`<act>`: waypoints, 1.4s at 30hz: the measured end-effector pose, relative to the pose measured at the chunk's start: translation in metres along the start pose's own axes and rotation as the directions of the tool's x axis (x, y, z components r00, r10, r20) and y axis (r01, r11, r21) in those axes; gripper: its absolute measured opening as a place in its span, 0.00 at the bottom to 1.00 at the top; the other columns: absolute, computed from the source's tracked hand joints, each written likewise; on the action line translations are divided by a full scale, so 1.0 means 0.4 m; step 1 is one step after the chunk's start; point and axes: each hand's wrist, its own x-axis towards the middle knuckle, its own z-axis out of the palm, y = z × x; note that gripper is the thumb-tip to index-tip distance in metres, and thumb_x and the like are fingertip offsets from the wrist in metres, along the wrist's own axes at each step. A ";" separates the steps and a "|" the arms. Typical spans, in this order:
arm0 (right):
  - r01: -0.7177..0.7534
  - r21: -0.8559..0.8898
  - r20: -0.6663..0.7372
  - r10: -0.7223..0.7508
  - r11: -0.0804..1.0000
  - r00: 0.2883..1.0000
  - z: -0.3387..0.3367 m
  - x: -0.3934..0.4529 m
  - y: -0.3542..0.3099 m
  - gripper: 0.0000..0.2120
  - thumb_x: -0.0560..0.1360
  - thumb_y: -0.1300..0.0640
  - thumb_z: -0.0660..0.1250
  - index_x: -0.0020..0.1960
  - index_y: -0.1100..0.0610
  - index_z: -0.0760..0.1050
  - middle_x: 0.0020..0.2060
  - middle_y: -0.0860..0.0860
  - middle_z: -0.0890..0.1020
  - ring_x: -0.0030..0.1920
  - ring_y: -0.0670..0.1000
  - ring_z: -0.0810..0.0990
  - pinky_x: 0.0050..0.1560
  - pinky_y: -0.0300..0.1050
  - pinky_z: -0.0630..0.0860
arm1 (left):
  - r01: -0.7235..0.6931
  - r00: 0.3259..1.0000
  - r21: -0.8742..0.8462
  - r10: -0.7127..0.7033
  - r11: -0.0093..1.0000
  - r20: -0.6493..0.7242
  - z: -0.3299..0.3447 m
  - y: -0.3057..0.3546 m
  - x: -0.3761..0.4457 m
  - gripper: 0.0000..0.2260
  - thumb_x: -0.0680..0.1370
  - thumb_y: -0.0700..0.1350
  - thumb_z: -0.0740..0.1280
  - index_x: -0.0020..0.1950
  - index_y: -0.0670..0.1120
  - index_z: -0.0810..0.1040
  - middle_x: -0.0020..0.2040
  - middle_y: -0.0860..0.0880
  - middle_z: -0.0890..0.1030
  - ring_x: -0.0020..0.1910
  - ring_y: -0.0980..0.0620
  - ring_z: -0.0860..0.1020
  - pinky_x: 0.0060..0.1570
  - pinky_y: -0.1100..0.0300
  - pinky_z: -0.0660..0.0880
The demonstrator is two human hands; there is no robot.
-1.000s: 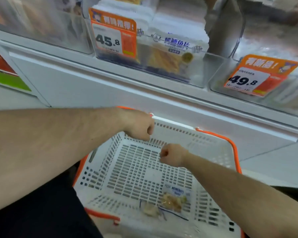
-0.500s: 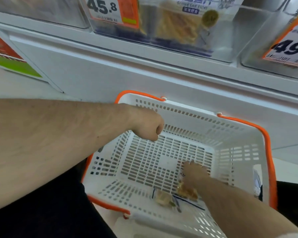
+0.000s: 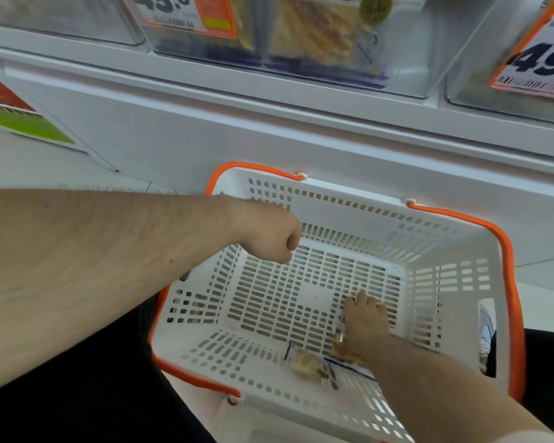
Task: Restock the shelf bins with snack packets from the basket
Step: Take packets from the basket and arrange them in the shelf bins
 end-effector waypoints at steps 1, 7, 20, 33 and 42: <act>0.010 -0.010 -0.005 -0.010 1.000 1.000 -0.003 0.000 0.000 0.38 0.69 0.45 0.73 0.73 0.55 0.60 0.68 0.57 0.65 0.68 0.58 0.66 0.70 0.54 0.64 | 0.002 1.000 0.004 -0.002 1.000 0.007 0.003 0.001 0.000 0.15 0.81 0.50 0.63 0.67 0.50 0.74 0.62 0.55 0.77 0.59 0.54 0.75 0.58 0.60 0.71; 0.060 0.134 0.014 -0.062 0.989 0.998 -0.054 0.016 0.025 0.31 0.70 0.49 0.74 0.66 0.54 0.62 0.56 0.51 0.77 0.58 0.55 0.77 0.62 0.51 0.71 | 0.015 1.000 0.009 -0.015 1.000 -0.001 -0.002 -0.008 -0.004 0.16 0.81 0.51 0.63 0.68 0.51 0.73 0.64 0.55 0.76 0.55 0.56 0.72 0.55 0.62 0.69; 0.341 0.401 -0.269 -0.246 0.850 0.931 -0.528 -0.080 0.014 0.11 0.73 0.57 0.72 0.48 0.52 0.70 0.42 0.48 0.76 0.44 0.52 0.75 0.39 0.43 0.68 | -0.004 0.971 -0.097 -0.020 0.995 -0.240 -0.089 -0.043 -0.082 0.20 0.78 0.53 0.68 0.69 0.51 0.72 0.63 0.54 0.76 0.58 0.53 0.77 0.59 0.56 0.75; 0.540 0.542 -0.605 -0.146 0.644 0.782 -0.884 -0.357 -0.018 0.26 0.67 0.56 0.80 0.59 0.49 0.70 0.45 0.48 0.79 0.36 0.50 0.81 0.32 0.51 0.82 | -0.379 0.782 -0.614 -0.115 0.693 -0.613 -0.183 -0.093 -0.206 0.09 0.74 0.39 0.75 0.51 0.48 0.82 0.48 0.46 0.86 0.42 0.47 0.81 0.39 0.54 0.76; 0.660 0.724 -0.681 0.063 0.200 0.729 -0.945 -0.421 0.064 0.11 0.73 0.65 0.74 0.54 0.63 0.80 0.31 0.46 0.83 0.27 0.40 0.78 0.33 0.35 0.76 | -0.721 0.517 -0.562 -0.226 0.404 -0.826 -0.260 -0.139 -0.333 0.11 0.77 0.34 0.69 0.53 0.49 0.81 0.39 0.57 0.84 0.34 0.62 0.80 0.32 0.67 0.75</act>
